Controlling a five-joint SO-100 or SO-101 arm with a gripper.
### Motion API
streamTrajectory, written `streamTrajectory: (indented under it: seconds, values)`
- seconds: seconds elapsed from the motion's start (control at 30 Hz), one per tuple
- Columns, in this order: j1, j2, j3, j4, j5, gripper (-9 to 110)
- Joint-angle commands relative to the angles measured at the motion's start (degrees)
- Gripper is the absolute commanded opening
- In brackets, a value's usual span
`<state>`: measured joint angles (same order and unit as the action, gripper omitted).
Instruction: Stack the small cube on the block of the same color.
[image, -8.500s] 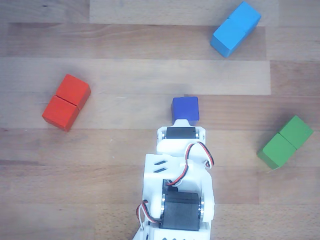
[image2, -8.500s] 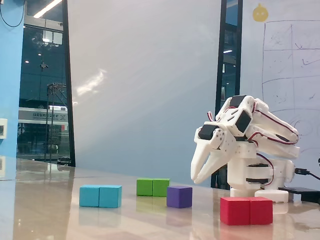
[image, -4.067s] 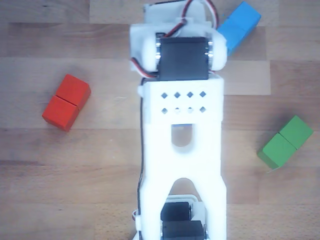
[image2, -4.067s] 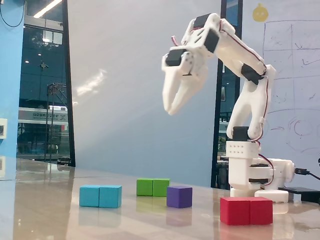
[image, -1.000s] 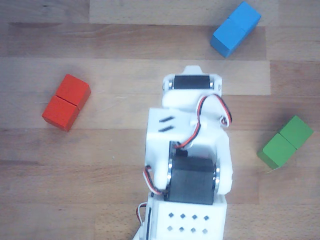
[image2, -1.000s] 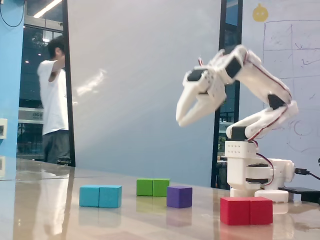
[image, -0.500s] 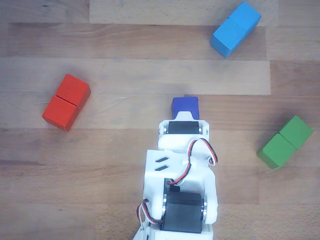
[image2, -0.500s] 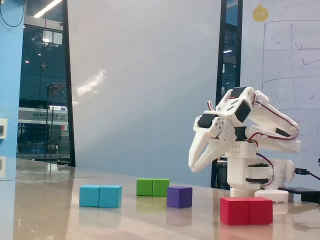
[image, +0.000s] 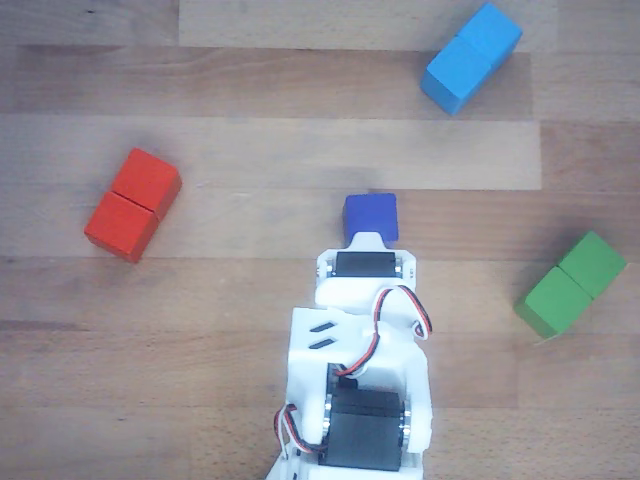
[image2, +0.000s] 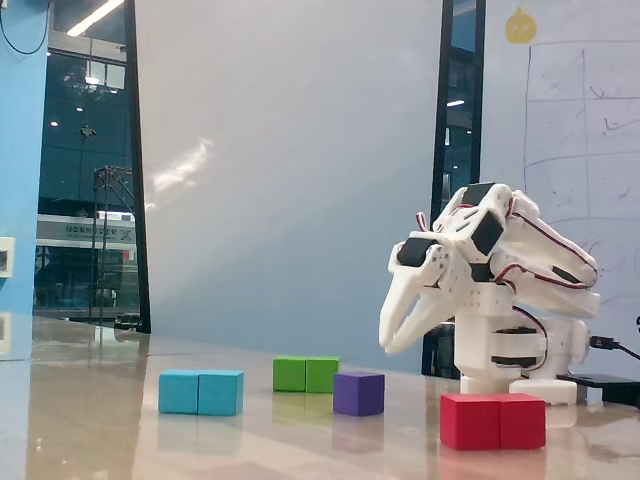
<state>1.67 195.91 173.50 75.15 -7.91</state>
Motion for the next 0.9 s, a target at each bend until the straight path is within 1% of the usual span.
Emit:
streamTrajectory:
  seconds: [0.0, 0.87]
  values:
    - [0.62, 1.85, 1.23, -0.44, 0.18, 0]
    - [0.44, 1.67, 1.05, -0.44, 0.09, 0]
